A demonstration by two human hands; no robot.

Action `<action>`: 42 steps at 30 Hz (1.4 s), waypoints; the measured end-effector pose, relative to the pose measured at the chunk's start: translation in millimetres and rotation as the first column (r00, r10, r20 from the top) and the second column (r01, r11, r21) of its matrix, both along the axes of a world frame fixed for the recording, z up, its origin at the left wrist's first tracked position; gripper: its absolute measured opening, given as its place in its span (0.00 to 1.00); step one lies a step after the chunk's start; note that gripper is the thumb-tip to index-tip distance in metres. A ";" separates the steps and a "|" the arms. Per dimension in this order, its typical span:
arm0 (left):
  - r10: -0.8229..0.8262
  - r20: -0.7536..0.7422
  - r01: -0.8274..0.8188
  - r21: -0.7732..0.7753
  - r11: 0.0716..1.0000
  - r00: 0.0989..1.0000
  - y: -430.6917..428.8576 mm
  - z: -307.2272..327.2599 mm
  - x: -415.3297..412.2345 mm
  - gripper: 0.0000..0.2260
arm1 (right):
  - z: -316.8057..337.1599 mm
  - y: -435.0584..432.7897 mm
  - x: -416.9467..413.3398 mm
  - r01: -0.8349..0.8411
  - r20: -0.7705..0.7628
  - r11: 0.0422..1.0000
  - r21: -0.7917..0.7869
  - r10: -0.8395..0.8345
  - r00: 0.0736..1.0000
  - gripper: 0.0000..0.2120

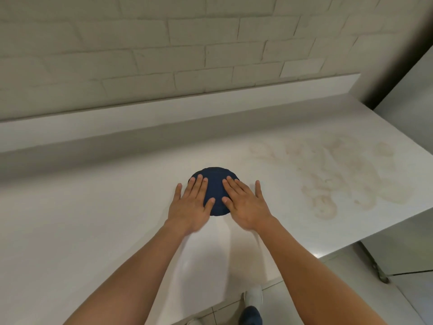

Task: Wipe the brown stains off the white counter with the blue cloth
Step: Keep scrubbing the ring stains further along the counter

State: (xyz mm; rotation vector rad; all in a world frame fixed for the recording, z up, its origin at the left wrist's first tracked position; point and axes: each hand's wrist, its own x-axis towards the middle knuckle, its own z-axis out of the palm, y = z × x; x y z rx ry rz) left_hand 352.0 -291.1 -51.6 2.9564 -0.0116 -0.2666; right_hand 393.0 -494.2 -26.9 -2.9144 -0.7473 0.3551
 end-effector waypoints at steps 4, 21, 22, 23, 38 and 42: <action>0.016 0.004 -0.016 -0.004 1.000 1.000 -7.5 -0.7 27.4 0.29 | 0.4 -8.3 32.6 -0.022 -0.003 1.000 -0.003 0.022 1.000 0.29; 0.331 0.014 -0.322 -0.198 0.926 0.943 -88.9 19.6 128.5 0.31 | 13.3 -71.5 115.7 -0.012 0.095 0.913 0.409 -0.029 0.995 0.23; 0.344 0.014 -0.337 -0.170 0.926 0.939 -95.5 17.0 129.6 0.33 | 13.2 -89.7 115.1 0.023 0.143 0.914 0.406 -0.088 0.986 0.22; 0.349 0.010 -0.345 -0.124 0.930 0.937 -100.0 13.7 130.5 0.34 | 13.1 -107.2 114.2 0.070 0.173 0.924 0.375 -0.144 0.974 0.21; 0.030 0.064 -0.033 0.043 0.999 0.997 -130.2 4.1 141.6 0.30 | 5.3 -185.2 114.7 0.118 0.149 0.939 0.324 -0.174 0.973 0.20; 0.126 0.021 -0.127 0.059 0.990 0.992 -112.8 9.1 155.7 0.30 | 4.4 -194.3 112.1 0.121 0.179 0.944 0.306 -0.182 0.967 0.20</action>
